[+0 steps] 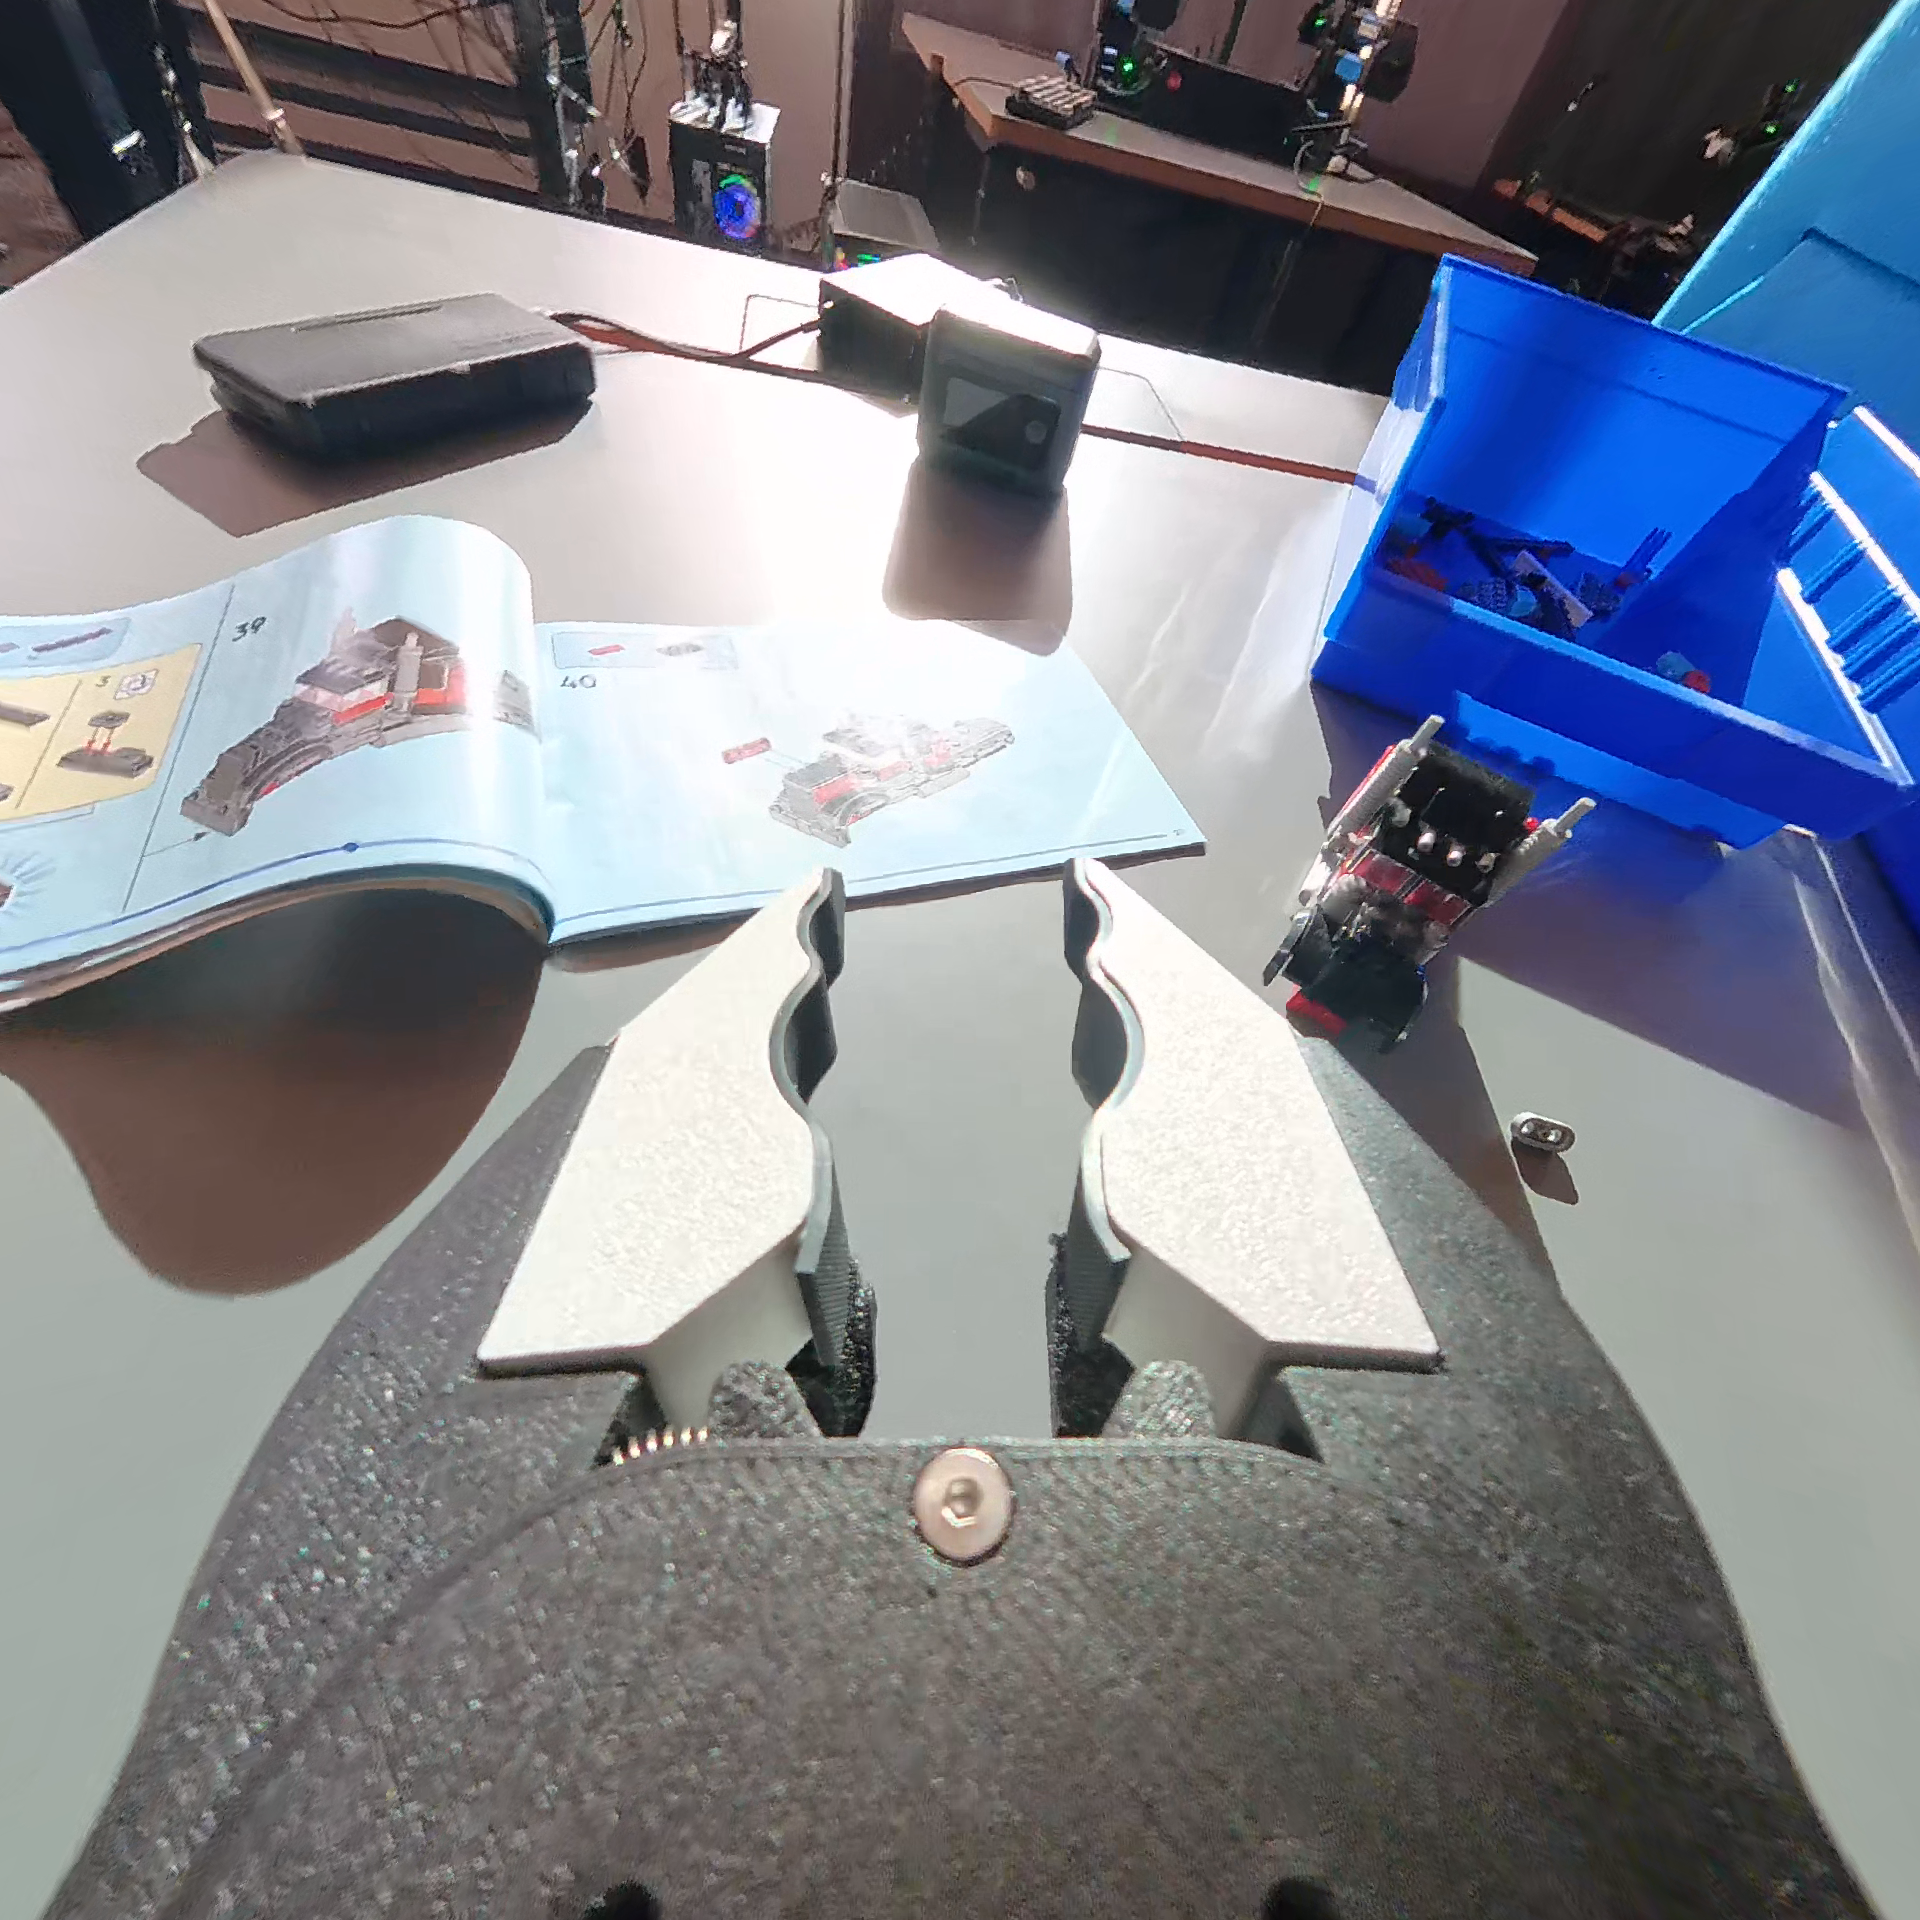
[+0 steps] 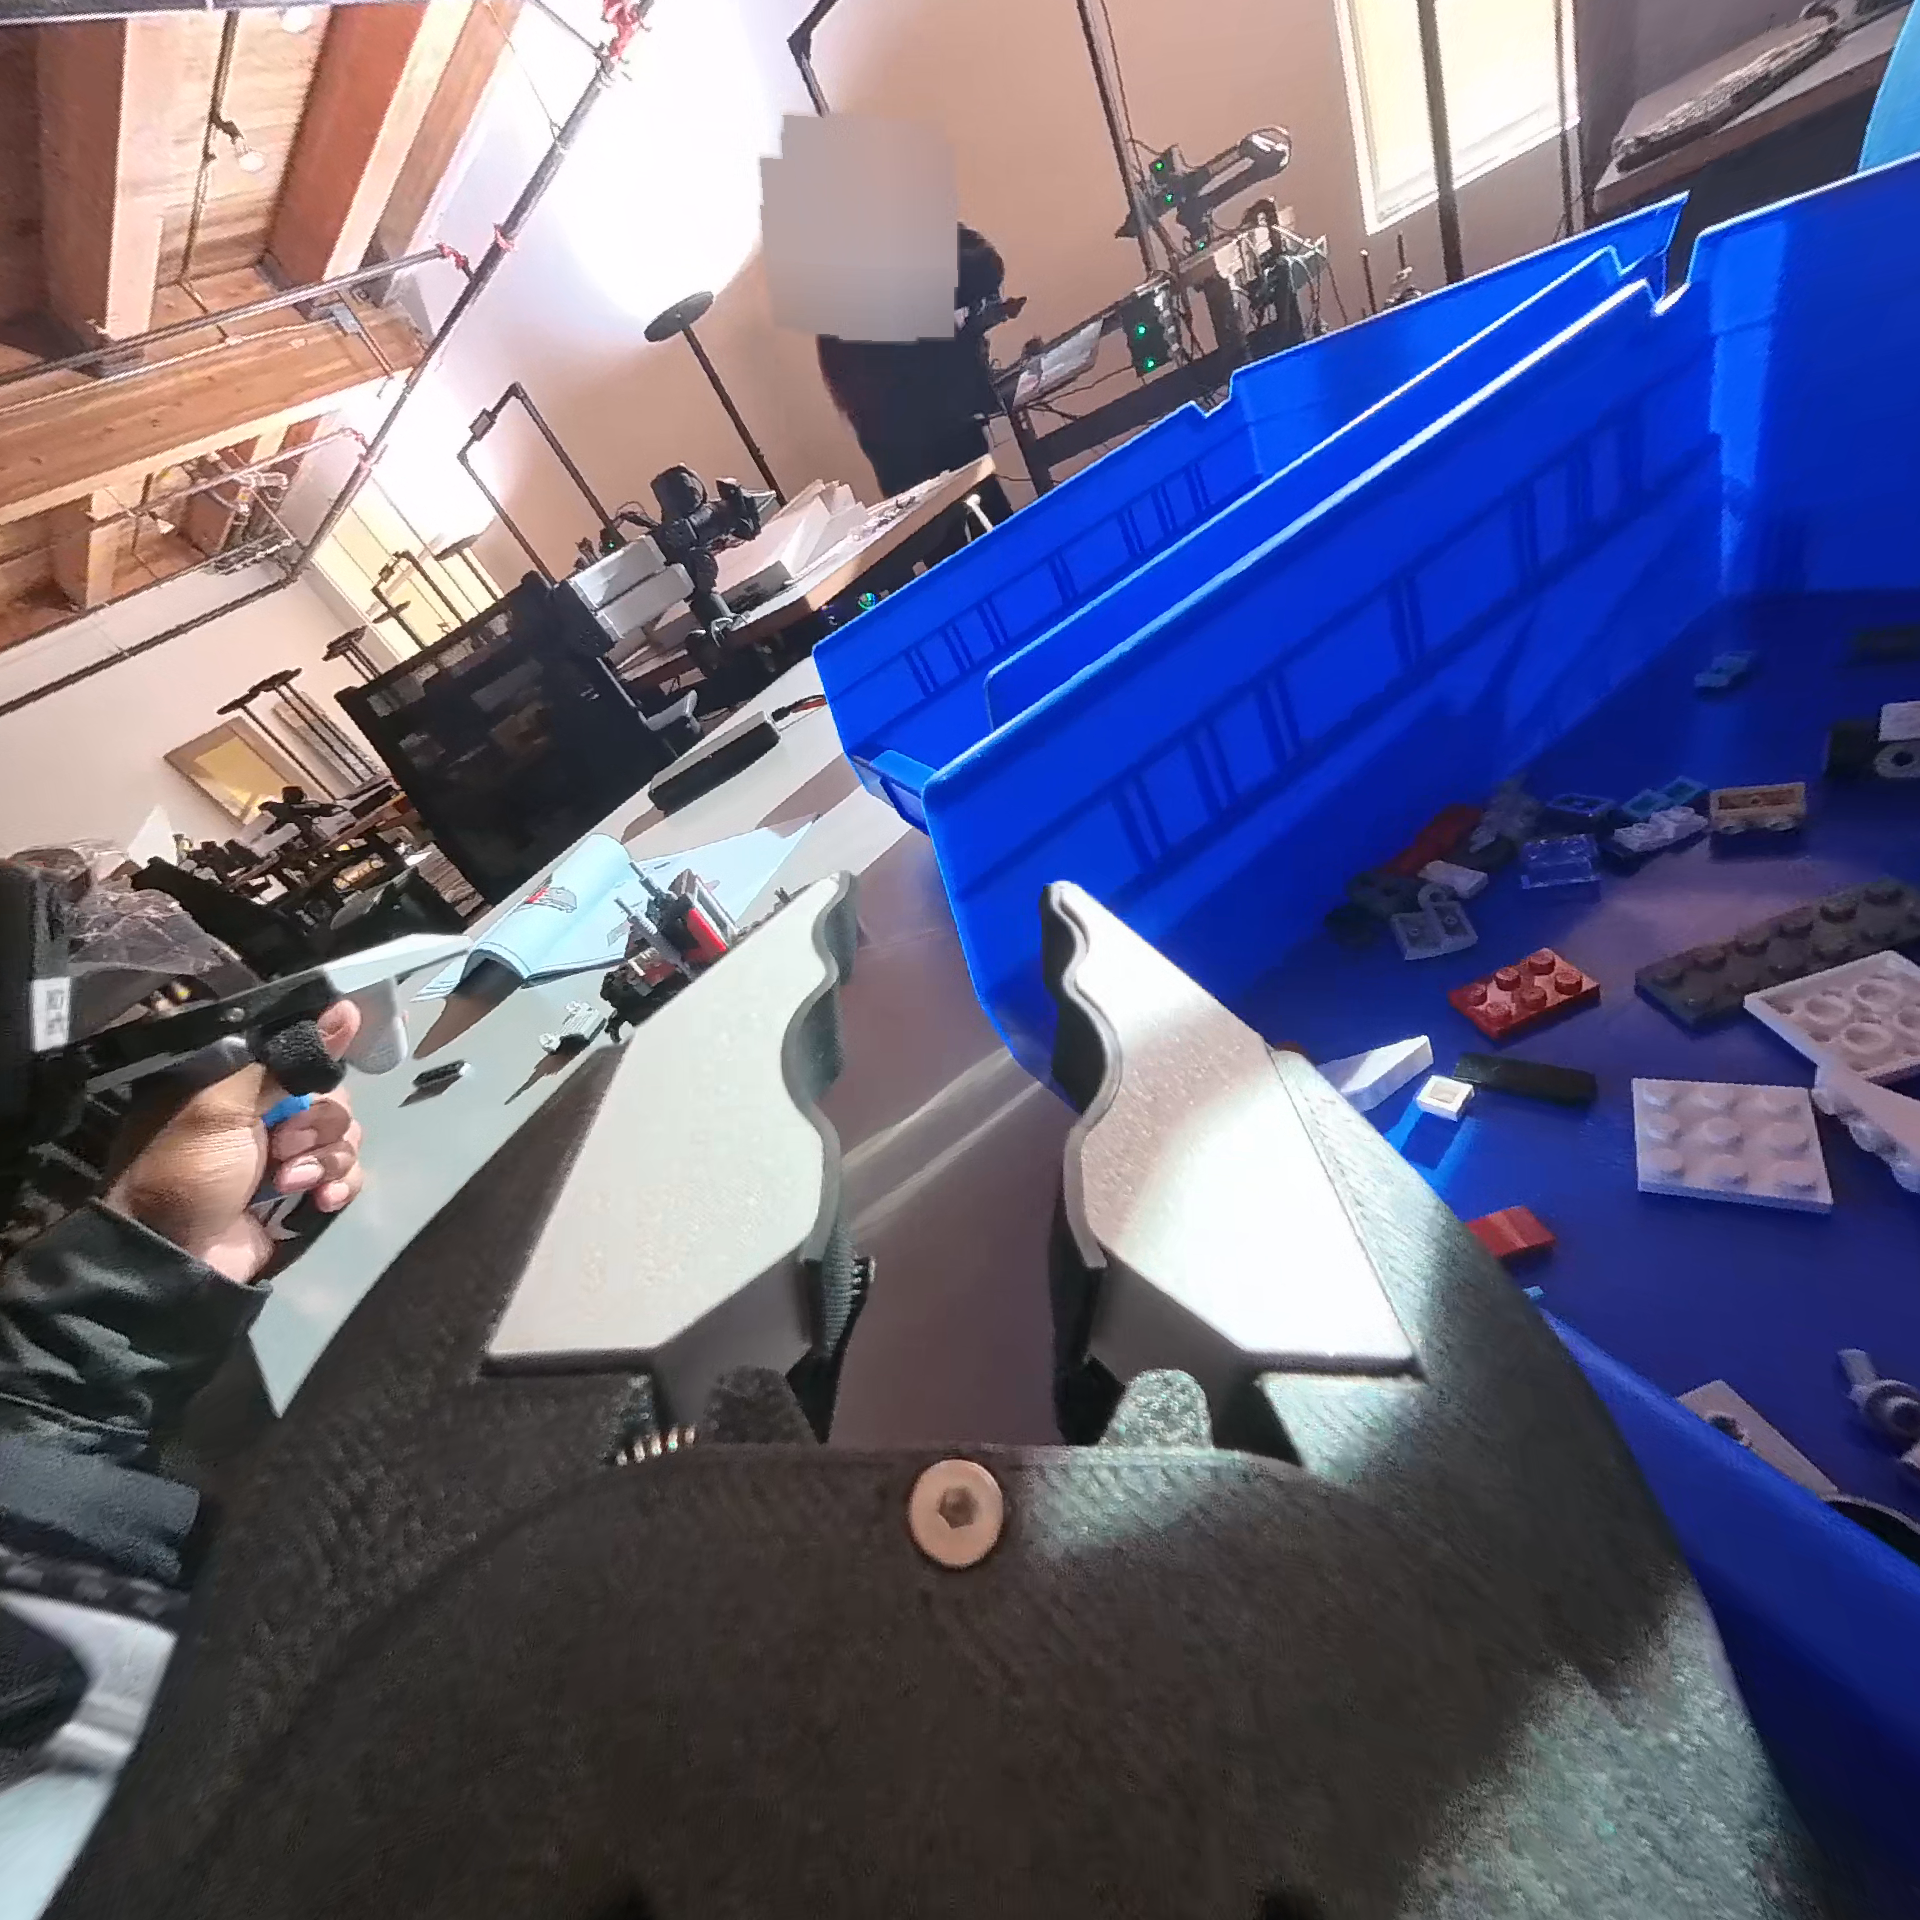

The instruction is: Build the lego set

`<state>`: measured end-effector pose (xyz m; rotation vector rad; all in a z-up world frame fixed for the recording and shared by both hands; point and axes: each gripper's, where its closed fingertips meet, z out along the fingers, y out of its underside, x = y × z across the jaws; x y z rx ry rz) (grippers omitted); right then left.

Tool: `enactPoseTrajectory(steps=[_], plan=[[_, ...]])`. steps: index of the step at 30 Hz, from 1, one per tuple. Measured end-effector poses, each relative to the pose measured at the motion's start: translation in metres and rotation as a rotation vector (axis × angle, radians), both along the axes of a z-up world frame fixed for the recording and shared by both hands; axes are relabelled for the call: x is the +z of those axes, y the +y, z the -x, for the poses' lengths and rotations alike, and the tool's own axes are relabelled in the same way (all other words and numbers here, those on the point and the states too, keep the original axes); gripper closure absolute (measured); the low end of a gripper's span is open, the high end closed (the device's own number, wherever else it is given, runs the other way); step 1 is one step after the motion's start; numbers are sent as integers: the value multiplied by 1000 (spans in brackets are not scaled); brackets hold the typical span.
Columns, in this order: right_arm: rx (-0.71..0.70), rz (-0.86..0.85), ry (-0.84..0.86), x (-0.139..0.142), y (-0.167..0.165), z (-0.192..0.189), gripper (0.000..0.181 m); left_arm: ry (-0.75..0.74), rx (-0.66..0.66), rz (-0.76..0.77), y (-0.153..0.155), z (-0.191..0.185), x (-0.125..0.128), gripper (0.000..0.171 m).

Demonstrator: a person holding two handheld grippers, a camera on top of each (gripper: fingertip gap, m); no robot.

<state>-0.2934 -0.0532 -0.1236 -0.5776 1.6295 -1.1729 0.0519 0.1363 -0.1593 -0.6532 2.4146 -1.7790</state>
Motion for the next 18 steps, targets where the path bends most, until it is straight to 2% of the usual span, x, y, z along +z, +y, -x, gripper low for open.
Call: enactPoseTrajectory(steps=[4,9,18], plan=[[-4,-7,-1,-1,-1,1,146,-42,-49,12,-16,4,4,128],[-5,-22,6,-3,-3,0,147,-17,-82,21,-33,2,4,129],[0,-44,28,-7,-4,-2,148,16,-110,2,-40,2,-1,130]])
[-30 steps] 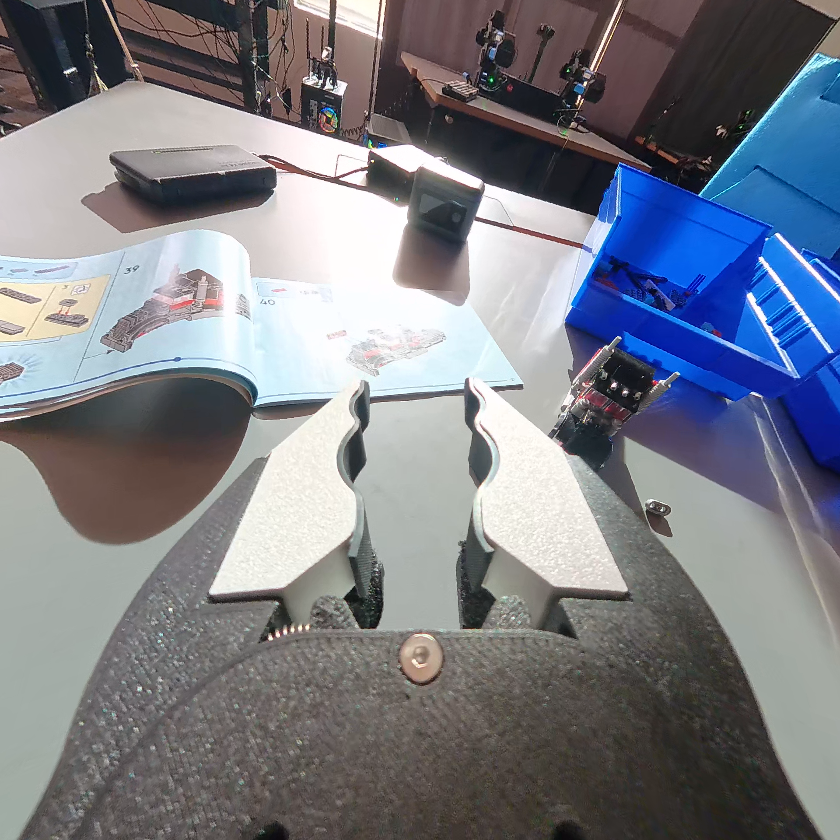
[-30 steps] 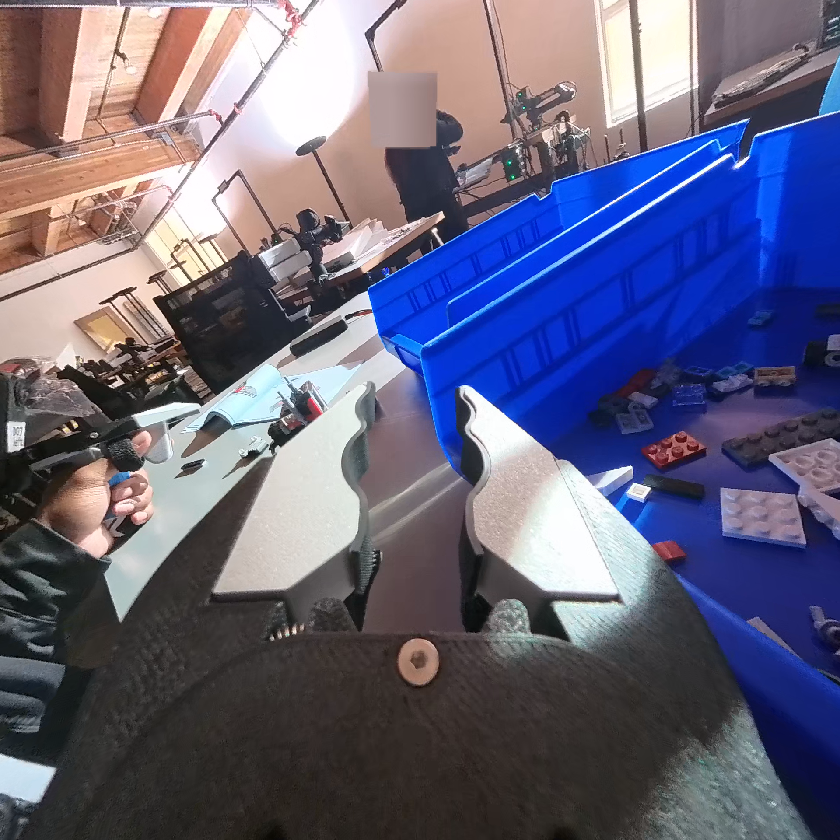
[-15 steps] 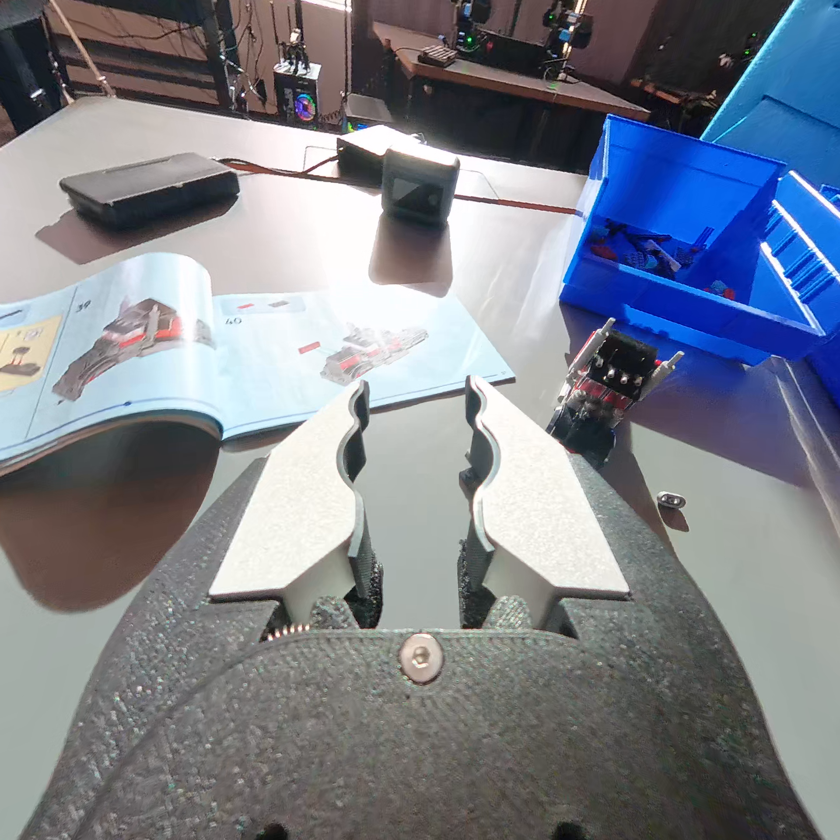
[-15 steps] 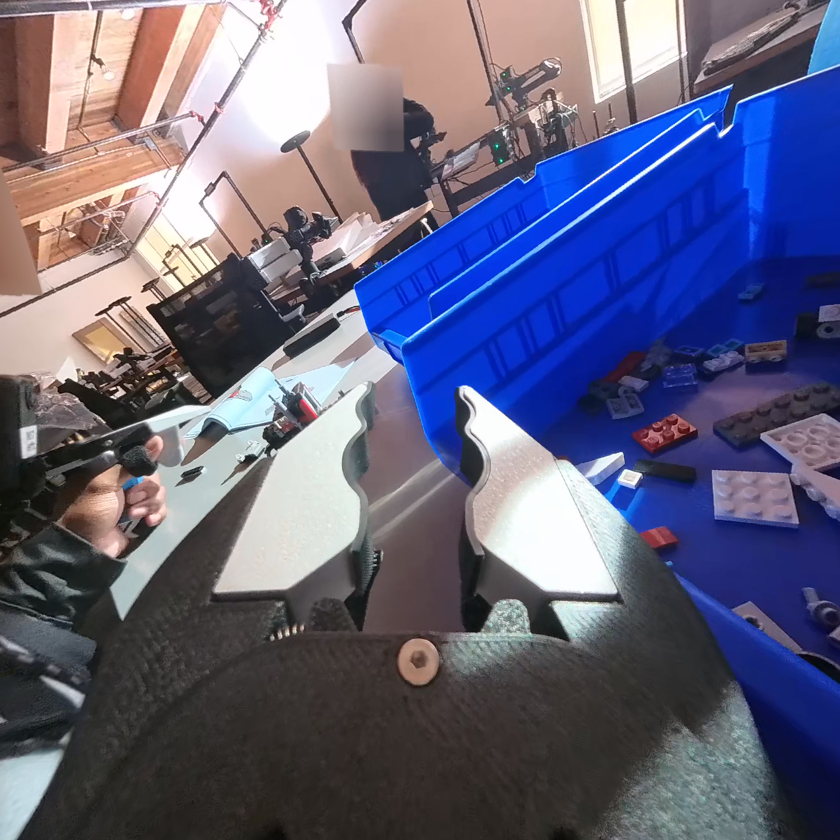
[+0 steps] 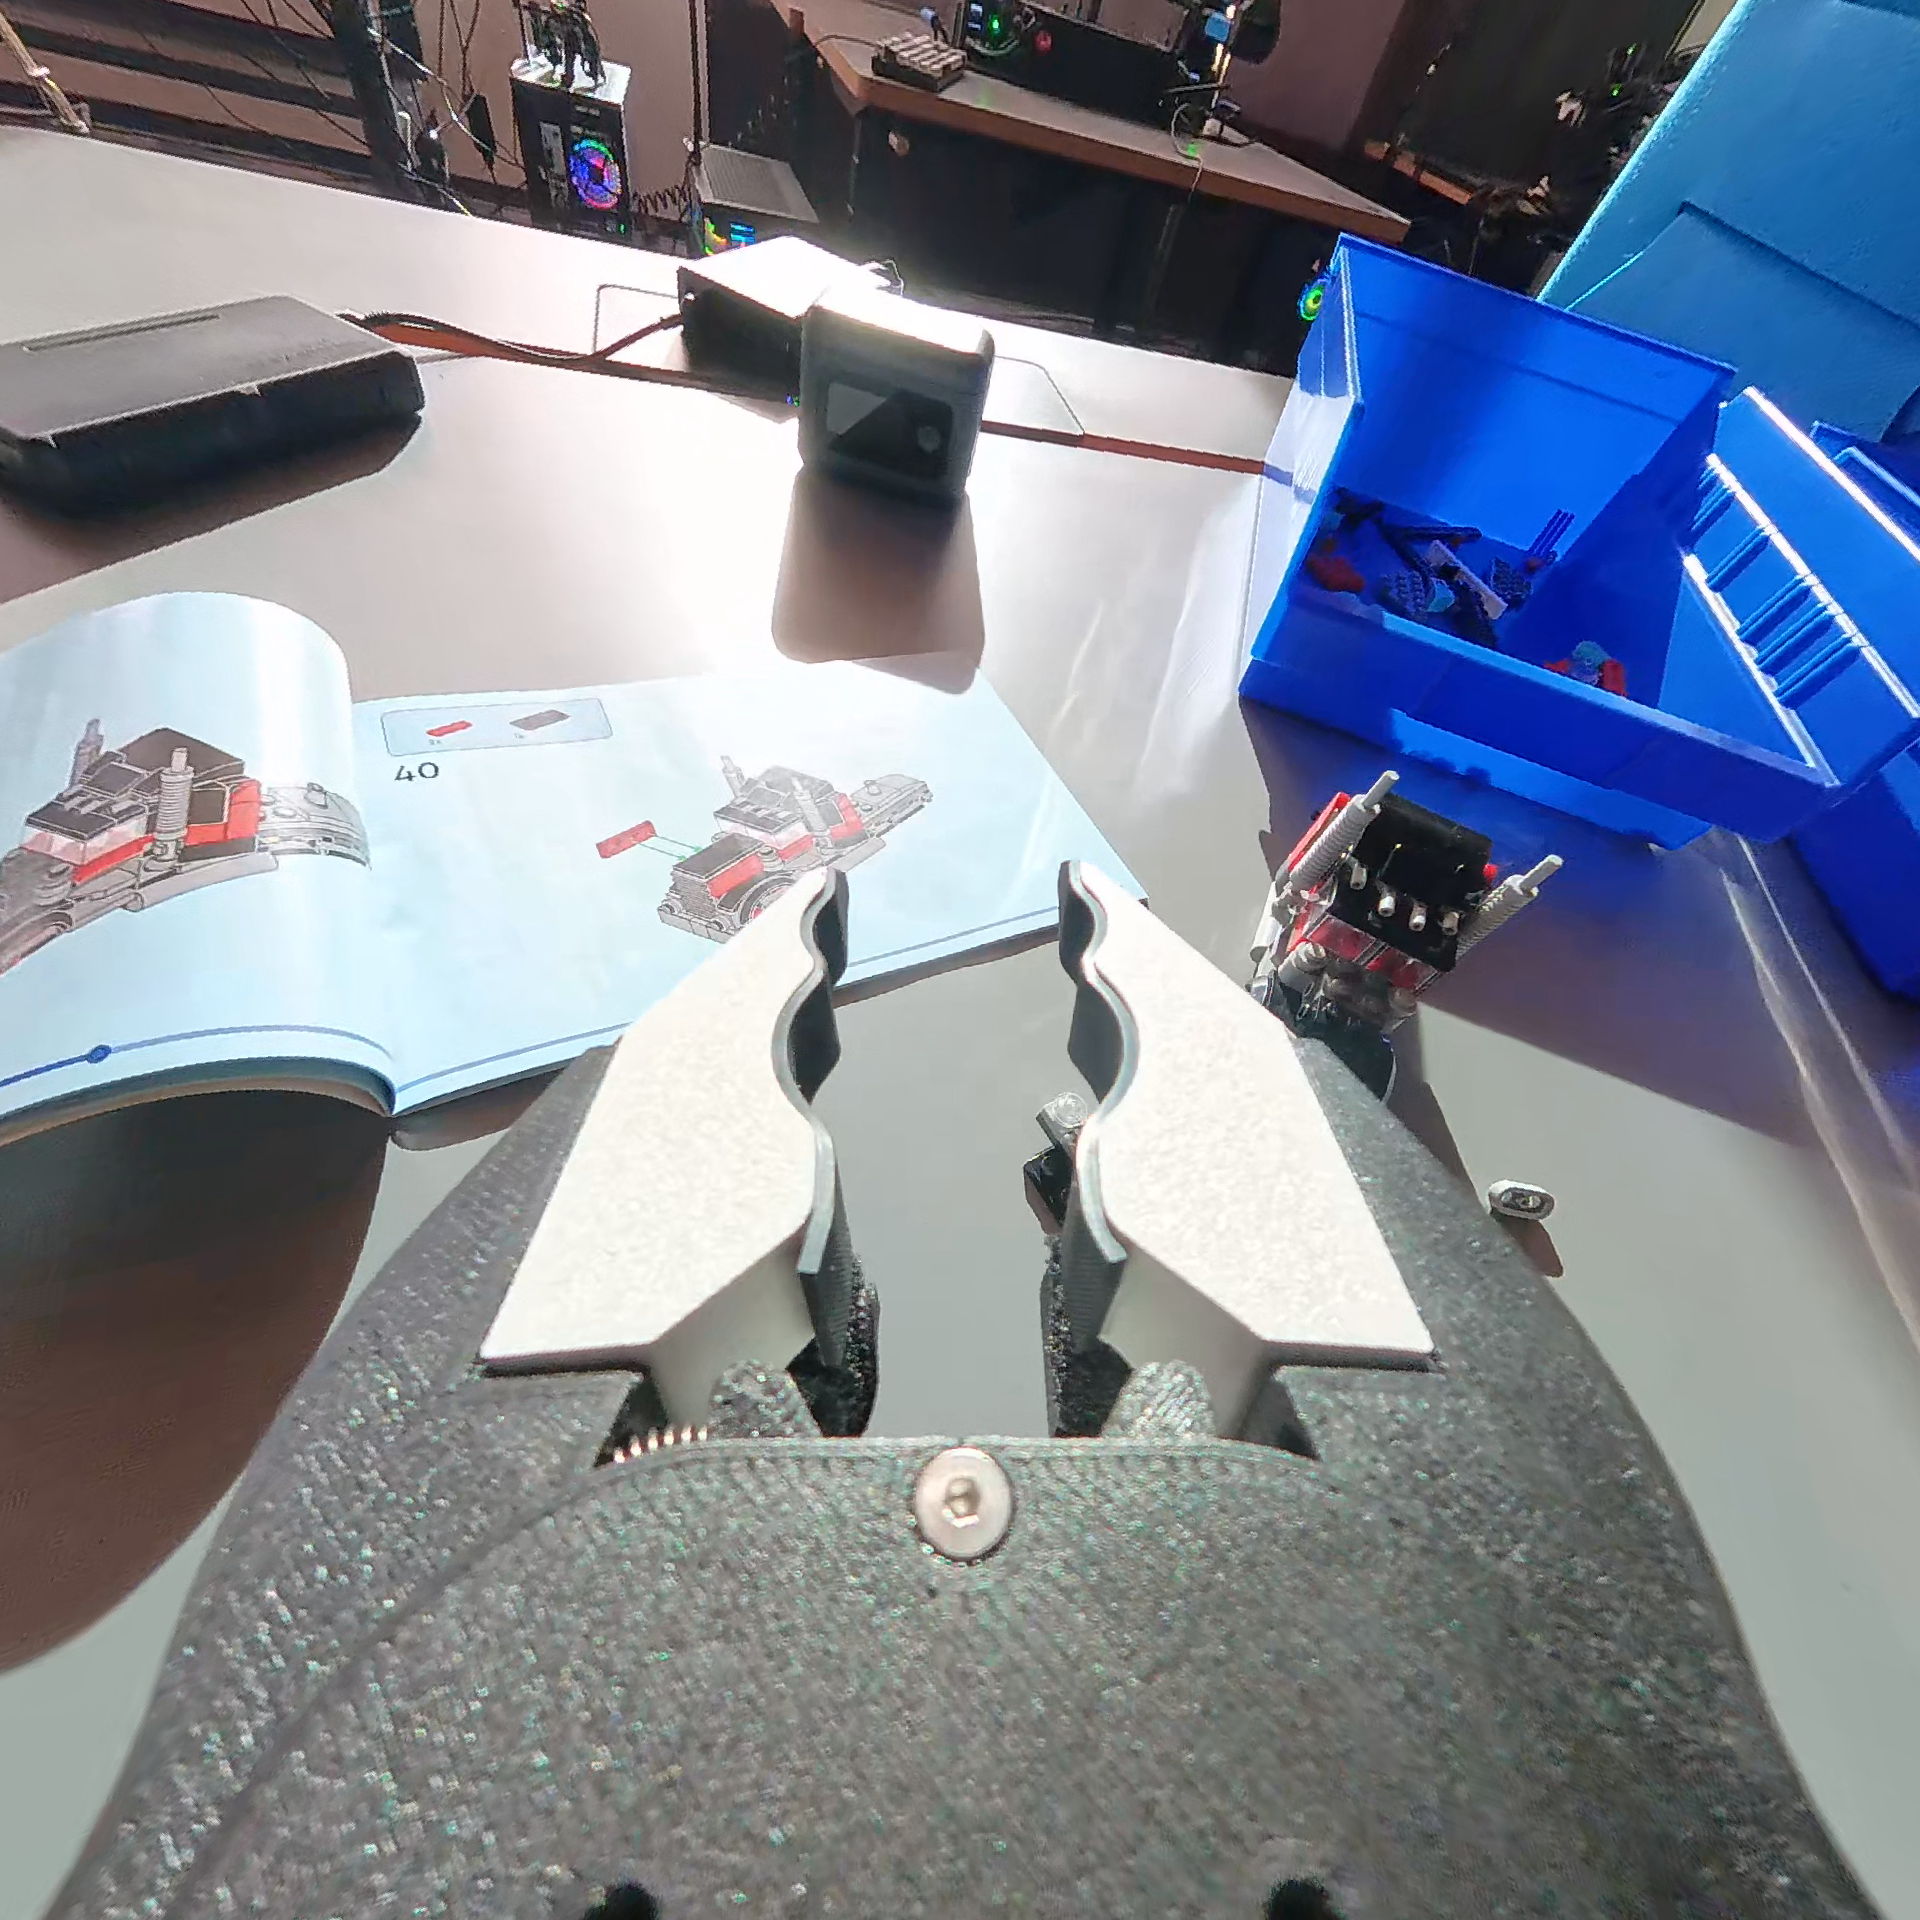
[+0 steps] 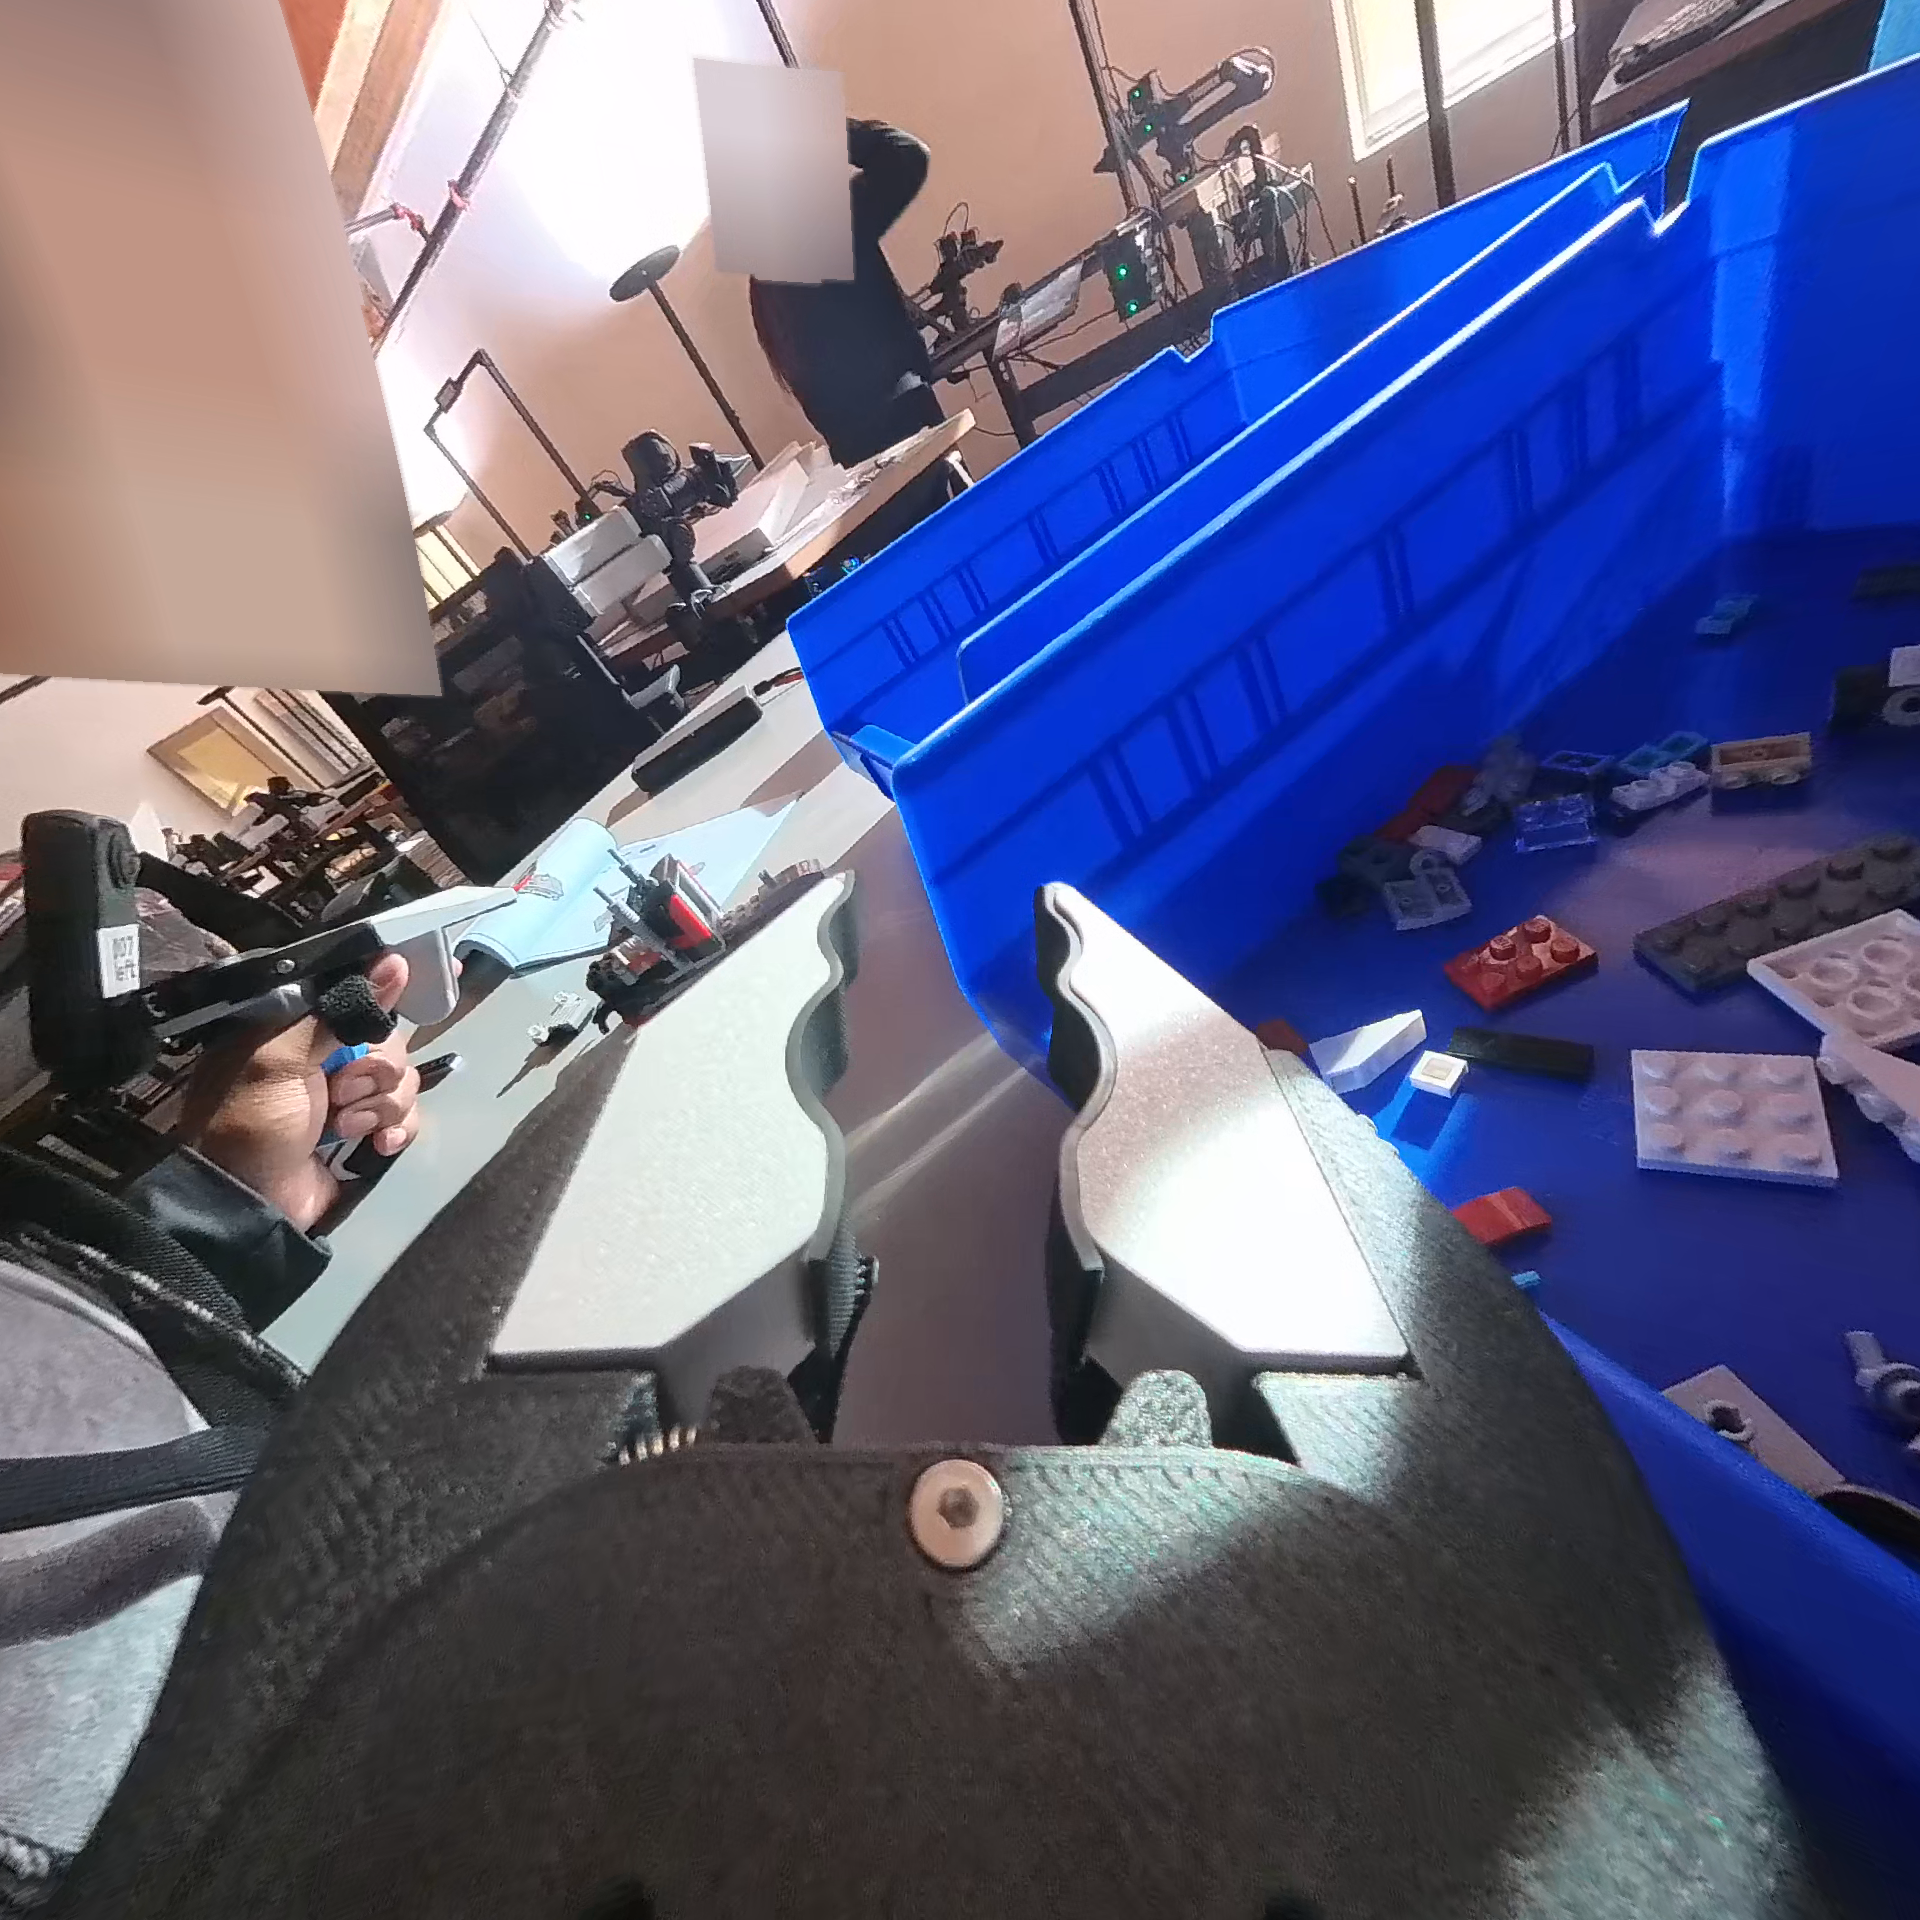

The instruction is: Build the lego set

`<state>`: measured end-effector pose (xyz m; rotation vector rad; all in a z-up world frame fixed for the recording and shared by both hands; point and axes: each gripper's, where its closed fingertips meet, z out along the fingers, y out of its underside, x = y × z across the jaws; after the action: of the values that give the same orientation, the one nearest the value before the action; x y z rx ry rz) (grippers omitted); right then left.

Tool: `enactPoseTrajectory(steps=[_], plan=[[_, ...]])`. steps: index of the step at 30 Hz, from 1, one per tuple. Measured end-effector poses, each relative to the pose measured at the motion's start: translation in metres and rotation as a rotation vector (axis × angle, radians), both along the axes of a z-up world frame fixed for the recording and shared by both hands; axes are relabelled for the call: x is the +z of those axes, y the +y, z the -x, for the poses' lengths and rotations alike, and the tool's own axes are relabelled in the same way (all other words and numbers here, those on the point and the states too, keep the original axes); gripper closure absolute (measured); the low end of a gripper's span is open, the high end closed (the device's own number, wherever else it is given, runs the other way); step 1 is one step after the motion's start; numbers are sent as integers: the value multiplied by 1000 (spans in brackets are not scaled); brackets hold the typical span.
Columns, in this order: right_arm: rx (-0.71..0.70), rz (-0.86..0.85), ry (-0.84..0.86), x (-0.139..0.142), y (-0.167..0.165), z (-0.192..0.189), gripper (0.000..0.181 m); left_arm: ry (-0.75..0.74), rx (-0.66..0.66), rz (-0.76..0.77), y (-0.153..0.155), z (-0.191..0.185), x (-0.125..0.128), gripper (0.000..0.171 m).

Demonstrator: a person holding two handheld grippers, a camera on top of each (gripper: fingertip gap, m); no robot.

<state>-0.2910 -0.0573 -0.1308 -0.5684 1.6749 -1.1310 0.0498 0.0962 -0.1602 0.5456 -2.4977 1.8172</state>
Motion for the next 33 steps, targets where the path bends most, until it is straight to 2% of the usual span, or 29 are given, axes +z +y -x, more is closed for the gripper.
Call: enactPoseTrajectory(steps=[33], plan=[[-2,0,-13,1,0,1,149,2,-9,6,0,1,1,130]])
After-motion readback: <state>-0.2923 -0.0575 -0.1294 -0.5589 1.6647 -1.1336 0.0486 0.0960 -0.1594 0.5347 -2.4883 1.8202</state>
